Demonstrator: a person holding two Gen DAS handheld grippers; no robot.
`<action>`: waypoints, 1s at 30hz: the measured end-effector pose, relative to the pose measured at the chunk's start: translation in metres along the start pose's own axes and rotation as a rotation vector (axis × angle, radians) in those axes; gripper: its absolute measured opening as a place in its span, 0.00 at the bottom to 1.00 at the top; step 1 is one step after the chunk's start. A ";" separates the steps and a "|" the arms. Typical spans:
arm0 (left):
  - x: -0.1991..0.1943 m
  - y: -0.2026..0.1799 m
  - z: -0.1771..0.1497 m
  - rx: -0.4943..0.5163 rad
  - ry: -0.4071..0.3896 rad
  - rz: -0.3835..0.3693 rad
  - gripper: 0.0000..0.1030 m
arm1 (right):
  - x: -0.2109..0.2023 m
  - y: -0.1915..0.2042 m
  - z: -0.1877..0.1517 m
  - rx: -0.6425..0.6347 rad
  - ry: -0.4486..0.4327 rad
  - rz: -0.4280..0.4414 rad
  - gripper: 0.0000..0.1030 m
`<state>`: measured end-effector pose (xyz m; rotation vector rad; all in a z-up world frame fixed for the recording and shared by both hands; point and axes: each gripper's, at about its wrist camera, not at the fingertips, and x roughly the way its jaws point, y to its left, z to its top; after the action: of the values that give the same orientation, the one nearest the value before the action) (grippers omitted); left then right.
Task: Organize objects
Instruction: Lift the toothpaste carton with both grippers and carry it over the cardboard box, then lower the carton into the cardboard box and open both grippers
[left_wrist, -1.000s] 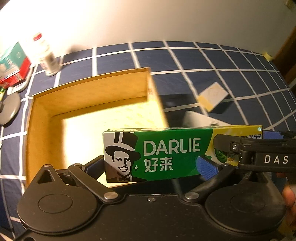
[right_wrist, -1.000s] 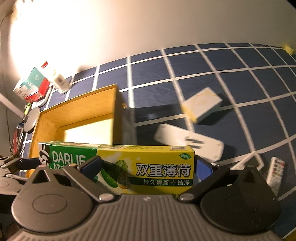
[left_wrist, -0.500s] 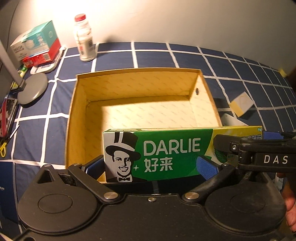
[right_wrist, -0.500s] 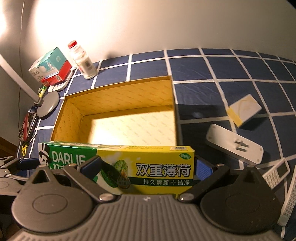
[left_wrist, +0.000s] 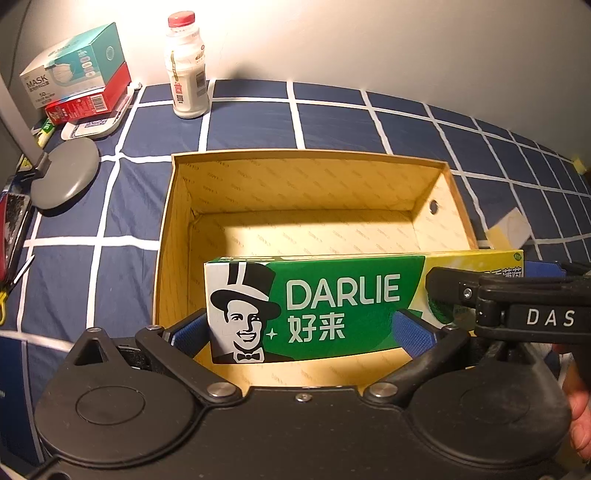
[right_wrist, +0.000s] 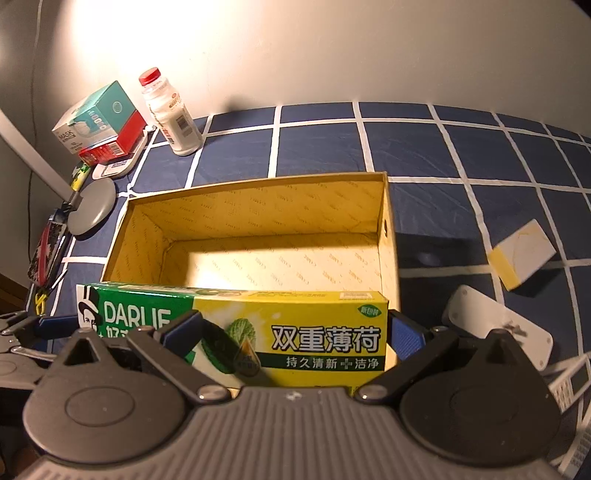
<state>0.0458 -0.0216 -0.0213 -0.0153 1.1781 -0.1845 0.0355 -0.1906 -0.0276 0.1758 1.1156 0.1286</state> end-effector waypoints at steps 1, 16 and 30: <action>0.005 0.001 0.004 -0.001 0.005 0.001 1.00 | 0.005 0.000 0.004 0.000 0.004 0.000 1.00; 0.074 0.018 0.052 -0.005 0.082 0.029 1.00 | 0.087 -0.006 0.050 0.021 0.077 -0.006 0.99; 0.109 0.032 0.074 -0.026 0.121 0.054 1.00 | 0.130 -0.005 0.073 0.008 0.109 0.012 0.99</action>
<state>0.1588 -0.0134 -0.0961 0.0047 1.3005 -0.1237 0.1580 -0.1765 -0.1115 0.1844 1.2233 0.1464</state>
